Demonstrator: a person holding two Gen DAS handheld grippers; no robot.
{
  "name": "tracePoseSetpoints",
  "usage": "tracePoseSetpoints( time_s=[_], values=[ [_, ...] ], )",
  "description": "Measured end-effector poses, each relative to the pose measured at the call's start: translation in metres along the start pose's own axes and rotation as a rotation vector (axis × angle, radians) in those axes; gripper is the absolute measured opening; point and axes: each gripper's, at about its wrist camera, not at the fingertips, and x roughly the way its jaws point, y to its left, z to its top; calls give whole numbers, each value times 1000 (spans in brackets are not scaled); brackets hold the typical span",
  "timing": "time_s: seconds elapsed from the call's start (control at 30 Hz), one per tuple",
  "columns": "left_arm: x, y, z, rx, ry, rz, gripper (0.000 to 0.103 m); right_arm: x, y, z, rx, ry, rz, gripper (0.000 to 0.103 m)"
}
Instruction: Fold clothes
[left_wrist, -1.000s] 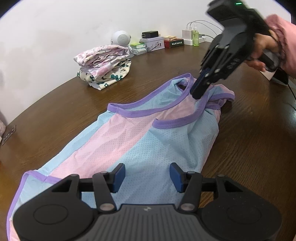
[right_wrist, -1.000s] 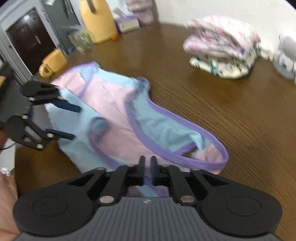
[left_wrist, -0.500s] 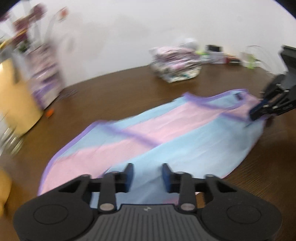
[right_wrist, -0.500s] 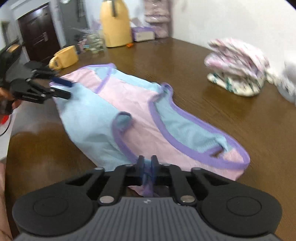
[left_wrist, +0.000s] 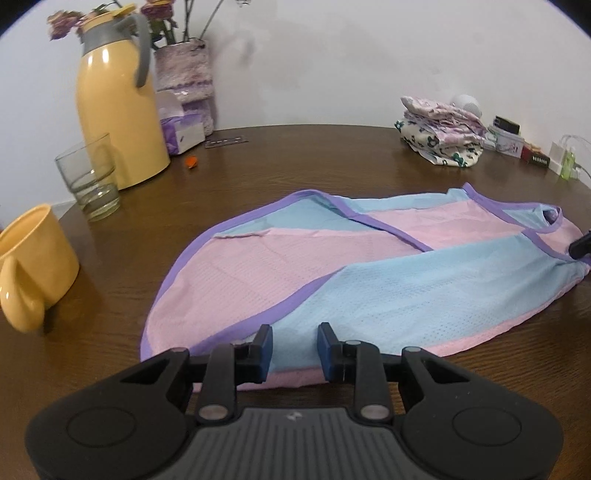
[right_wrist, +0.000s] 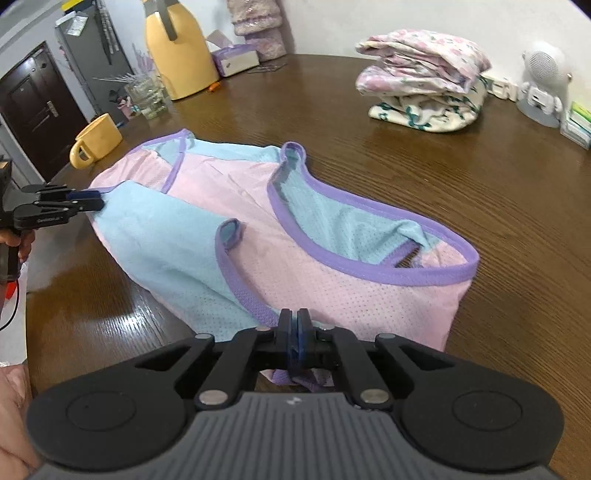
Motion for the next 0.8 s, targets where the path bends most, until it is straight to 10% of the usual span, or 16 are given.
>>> tracePoseSetpoints(
  time_s=[0.4, 0.47, 0.57, 0.63, 0.8],
  values=[
    [-4, 3, -6, -9, -33, 0, 28, -13, 13, 1, -9, -32, -34, 14],
    [-12, -1, -5, -16, -67, -9, 43, -25, 21, 0, -7, -99, -28, 50],
    [-27, -15, -2, -31, -138, -17, 86, -40, 38, -7, -19, -207, -36, 82],
    [-36, -26, 0, -41, -184, -20, 96, -47, 48, -12, -19, -257, -42, 100],
    [-55, -55, 3, -74, -274, -35, 102, -45, 74, -23, 14, -338, -129, 103]
  ],
)
